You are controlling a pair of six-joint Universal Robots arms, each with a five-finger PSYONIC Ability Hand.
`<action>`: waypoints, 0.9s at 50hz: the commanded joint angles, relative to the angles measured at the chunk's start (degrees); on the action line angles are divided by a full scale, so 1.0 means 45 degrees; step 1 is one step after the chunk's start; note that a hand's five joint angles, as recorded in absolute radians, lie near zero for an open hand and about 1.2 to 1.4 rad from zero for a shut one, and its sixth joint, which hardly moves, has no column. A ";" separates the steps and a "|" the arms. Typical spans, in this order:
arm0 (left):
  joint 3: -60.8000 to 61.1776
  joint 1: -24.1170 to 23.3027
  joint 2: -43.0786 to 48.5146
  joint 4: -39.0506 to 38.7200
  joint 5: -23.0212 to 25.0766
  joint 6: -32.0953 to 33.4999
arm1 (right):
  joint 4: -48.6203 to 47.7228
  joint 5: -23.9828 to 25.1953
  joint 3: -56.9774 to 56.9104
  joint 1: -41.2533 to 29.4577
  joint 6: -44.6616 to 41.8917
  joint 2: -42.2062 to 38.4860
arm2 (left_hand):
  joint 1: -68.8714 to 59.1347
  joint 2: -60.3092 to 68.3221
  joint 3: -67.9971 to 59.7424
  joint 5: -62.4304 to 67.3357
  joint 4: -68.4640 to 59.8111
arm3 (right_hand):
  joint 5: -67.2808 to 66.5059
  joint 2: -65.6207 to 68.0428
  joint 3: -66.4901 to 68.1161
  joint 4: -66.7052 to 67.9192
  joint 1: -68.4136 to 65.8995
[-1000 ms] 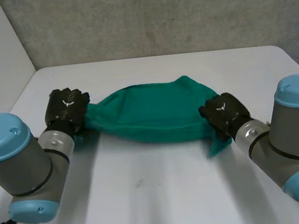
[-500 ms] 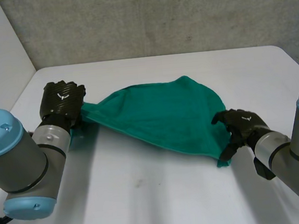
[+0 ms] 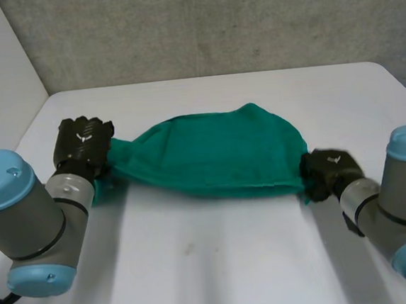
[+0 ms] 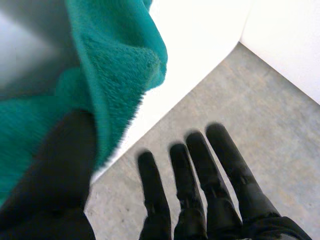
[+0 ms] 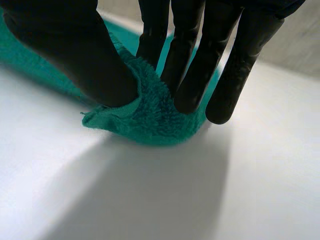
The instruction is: Fold the towel.
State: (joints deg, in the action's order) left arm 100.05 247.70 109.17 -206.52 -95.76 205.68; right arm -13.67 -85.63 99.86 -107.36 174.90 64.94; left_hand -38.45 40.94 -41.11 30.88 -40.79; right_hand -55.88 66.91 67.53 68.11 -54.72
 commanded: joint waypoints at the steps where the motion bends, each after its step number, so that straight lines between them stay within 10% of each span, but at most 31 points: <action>1: 0.0033 0.0054 0.0932 0.0034 -0.0010 0.0036 | -0.0479 -0.0054 0.0406 0.0107 -0.0175 0.2420 | 0.2459 -0.3014 0.3051 -0.2999 0.2979 | -0.3139 0.2908 0.2772 0.2643 -0.5618; 19: -0.0026 0.1069 0.1716 0.0873 -0.0049 -0.0022 | -0.0342 -0.0132 0.0719 0.0967 -0.3105 0.3439 | 0.2575 -0.3130 0.3167 -0.3115 0.3095 | -0.3139 0.2908 0.2772 0.2643 -0.5618; 29: -0.0065 0.1089 0.1716 0.1264 0.0360 -0.0178 | -0.0322 -0.0112 0.0680 0.0986 -0.3086 0.3400 | -0.2656 0.2101 -0.2064 0.2116 -0.2136 | -0.3139 0.2908 0.2772 0.2643 -0.5618; 45: 0.0032 0.1828 0.1169 0.2318 0.1434 -0.0570 | -0.0283 0.0102 0.0016 0.2077 -0.3242 0.3283 | 0.2985 -0.3539 0.3577 -0.3524 0.3505 | -0.3139 0.2908 0.2772 0.2643 -0.5618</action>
State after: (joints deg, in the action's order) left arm 100.08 253.26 114.61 -197.82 -90.90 202.92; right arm -15.10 -85.80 101.29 -101.49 160.48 80.28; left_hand -24.21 23.97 -24.18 13.12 -23.45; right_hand -56.16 66.91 67.52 68.30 -54.72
